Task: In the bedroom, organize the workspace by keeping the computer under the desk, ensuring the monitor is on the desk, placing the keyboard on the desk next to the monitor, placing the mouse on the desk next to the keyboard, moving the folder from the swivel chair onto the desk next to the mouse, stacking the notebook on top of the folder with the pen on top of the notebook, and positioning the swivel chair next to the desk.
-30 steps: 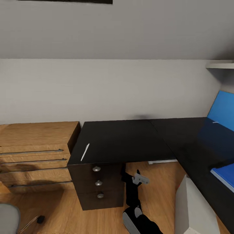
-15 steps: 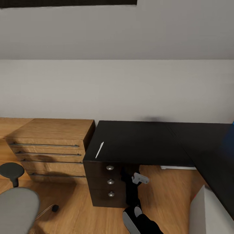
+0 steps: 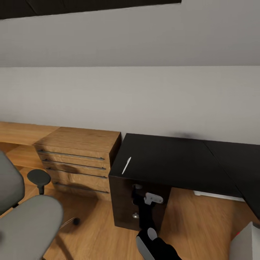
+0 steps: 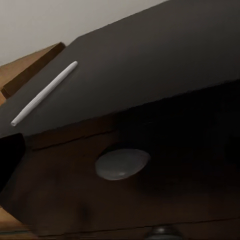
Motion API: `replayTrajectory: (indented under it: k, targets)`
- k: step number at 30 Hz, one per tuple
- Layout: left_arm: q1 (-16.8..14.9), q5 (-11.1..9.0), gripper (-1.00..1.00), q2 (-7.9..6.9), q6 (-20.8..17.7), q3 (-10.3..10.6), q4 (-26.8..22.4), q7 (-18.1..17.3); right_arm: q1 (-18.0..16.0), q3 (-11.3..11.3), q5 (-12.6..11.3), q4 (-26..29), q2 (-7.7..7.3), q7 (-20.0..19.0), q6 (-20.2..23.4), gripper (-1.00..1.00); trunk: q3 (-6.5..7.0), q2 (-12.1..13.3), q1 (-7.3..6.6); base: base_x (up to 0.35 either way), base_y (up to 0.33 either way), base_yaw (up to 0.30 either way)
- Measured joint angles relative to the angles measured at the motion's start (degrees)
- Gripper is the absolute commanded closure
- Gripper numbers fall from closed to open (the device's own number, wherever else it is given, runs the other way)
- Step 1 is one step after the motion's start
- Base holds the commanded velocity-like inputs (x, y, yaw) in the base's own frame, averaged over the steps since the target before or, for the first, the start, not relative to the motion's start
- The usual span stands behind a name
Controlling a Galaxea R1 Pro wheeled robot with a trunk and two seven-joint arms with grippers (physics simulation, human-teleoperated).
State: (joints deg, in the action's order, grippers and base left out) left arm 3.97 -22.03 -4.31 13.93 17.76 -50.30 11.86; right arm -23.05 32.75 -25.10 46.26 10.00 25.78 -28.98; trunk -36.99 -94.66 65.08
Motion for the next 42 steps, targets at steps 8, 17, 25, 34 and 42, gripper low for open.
replayTrajectory:
  k: [8,17,25,34,42]
  targets:
    - [0.0,0.0,-1.00,0.05,0.0,0.1,0.0,0.0,0.0,0.0,4.3,-0.1,0.00,0.1,1.9,-1.00,0.00,0.0,0.00,0.000,0.000,0.292]
    - [0.0,0.0,-1.00,0.09,0.0,0.2,0.0,0.1,0.0,0.0,4.4,0.0,0.00,0.2,2.0,-1.00,0.00,0.0,0.00,0.000,0.000,0.290]
    - [0.0,0.0,-1.00,0.09,0.0,0.3,0.0,0.1,0.0,0.0,4.9,0.0,0.00,1.3,2.1,-1.00,0.00,0.0,0.00,0.000,0.000,0.285]
    - [0.0,0.0,-1.00,0.07,0.0,0.3,0.0,0.1,0.0,-0.1,7.7,5.6,0.00,2.9,11.8,-1.00,-0.10,0.0,0.00,0.000,0.000,0.122]
    - [0.0,0.0,-1.00,0.09,0.0,0.3,0.0,0.1,0.0,-0.3,7.6,8.1,0.00,2.8,19.9,-1.00,-0.11,0.0,0.00,0.000,0.000,0.005]
